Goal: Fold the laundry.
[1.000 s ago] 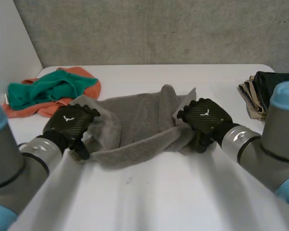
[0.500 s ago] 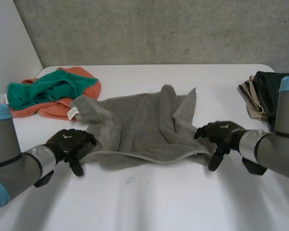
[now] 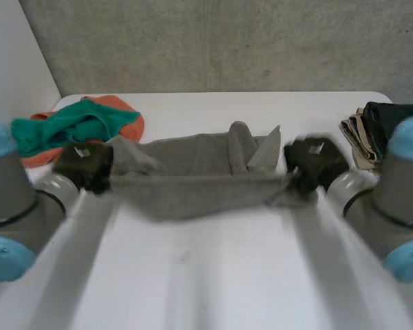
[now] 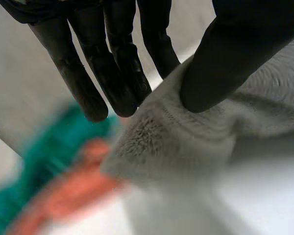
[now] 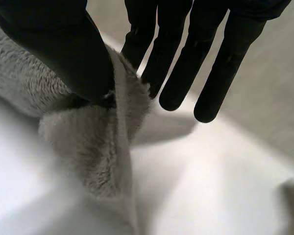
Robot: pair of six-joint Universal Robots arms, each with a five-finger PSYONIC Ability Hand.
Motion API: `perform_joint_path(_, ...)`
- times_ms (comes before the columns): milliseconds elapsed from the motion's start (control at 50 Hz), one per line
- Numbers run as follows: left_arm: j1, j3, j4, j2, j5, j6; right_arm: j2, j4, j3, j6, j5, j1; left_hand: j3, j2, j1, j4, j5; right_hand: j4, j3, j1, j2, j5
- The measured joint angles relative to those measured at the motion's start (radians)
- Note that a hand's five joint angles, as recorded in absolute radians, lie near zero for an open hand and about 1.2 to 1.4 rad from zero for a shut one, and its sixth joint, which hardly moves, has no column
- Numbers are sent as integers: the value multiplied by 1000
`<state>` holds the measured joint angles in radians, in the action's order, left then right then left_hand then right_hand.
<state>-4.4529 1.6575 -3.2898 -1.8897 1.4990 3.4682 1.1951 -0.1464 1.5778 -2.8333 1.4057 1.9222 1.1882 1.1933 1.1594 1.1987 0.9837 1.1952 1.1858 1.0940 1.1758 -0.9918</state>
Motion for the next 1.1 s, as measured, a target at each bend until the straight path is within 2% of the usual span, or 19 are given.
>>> perform_joint_path(140, -7, -24, -9, 367, -14, 8, 251, 149, -150, 190, -5, -50, 1, 1, 0, 0, 0, 0, 0, 0, 0, 0)
perform_joint_path(200, -8, -63, 27, 472, -31, 24, 302, 246, -244, 246, -12, -56, 1, 1, 0, 0, 0, 0, 2, 0, 0, -20)
perform_joint_path(280, -2, -120, 107, 527, -48, 62, 307, 364, -358, 291, -16, -44, 1, 1, 0, 0, 0, 0, 2, 15, 0, -30)
perform_joint_path(320, 2, -145, 150, 522, -53, 86, 289, 409, -400, 311, -14, -33, 1, 1, 0, 0, 0, 0, 2, 15, 0, -30)
perform_joint_path(400, 13, -207, 270, 415, -55, 173, 189, 506, -487, 376, 5, -2, 1, 1, 0, 1, 0, 0, 2, 15, 0, -30)
perform_joint_path(480, 18, -251, 304, 271, -49, 233, 74, 535, -532, 410, 23, 12, 1, 3, 0, 1, 0, 0, 2, 15, 0, -30)
perform_joint_path(560, 22, -326, 279, 95, -43, 274, -59, 527, -590, 410, 40, 19, 1, 3, 0, 1, 0, 0, 2, 15, 0, -30)
perform_joint_path(660, 36, -542, 157, -162, -37, 287, -242, 436, -741, 342, 78, 35, 4, 3, 0, 1, 0, 1, 2, 15, 0, -30)
perform_joint_path(720, 43, -706, 48, -256, -21, 261, -310, 298, -852, 286, 118, 39, 5, 3, 0, 1, 0, 1, 2, 15, 0, -30)
perform_joint_path(780, 50, -849, -83, -297, 8, 208, -336, 90, -935, 240, 162, 39, 5, 3, 0, 1, 0, 1, 2, 15, 0, -30)
perform_joint_path(860, 57, -954, -242, -286, 44, 137, -314, -172, -959, 207, 175, 33, 5, 4, 0, 1, 0, 1, 2, 15, 0, -30)
perform_joint_path(920, 59, -974, -322, -249, 54, 100, -277, -318, -933, 190, 144, 25, 5, 4, 0, 1, 0, 1, 2, 15, 0, -30)
perform_joint_path(1000, 58, -943, -351, -200, 48, 81, -234, -373, -880, 178, 86, 16, 5, 4, 0, 1, 0, 1, 2, 15, 0, -30)
perform_joint_path(1100, 48, -758, -308, -113, 22, 67, -186, -269, -764, 175, 7, -7, 5, 4, 0, 1, 0, 1, 2, 15, 0, -30)
